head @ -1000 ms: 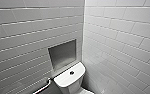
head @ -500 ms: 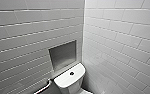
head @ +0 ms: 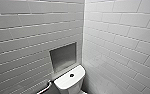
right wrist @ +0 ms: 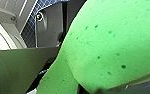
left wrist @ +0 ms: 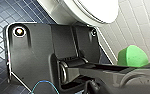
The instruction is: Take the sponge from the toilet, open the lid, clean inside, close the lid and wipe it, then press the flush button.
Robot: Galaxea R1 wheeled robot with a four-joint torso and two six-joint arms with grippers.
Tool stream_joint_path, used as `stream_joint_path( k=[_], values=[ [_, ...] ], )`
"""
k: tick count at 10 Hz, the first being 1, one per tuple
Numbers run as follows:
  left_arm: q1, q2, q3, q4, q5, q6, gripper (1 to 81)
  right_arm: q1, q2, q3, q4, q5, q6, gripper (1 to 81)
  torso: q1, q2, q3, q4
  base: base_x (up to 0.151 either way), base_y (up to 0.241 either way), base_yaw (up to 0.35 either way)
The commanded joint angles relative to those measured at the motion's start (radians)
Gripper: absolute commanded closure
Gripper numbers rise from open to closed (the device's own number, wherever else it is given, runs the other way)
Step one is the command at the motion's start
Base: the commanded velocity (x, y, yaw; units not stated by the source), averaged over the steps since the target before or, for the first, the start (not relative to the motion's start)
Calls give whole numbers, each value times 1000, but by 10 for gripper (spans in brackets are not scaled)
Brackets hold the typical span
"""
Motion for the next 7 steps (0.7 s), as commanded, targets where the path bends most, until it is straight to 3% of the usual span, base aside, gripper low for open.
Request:
stream_joint_path(
  k=[1, 7],
  values=[
    [39, 103, -148, 33, -34, 8, 811, 25, -3, 9, 4, -72, -5, 811, 0, 0, 55, 0, 0, 0, 0],
    [98, 303, -446, 22, -35, -5, 811, 9, 26, -9, 2, -64, -7, 811, -3, -3, 59, 0, 0, 0, 0]
  ],
)
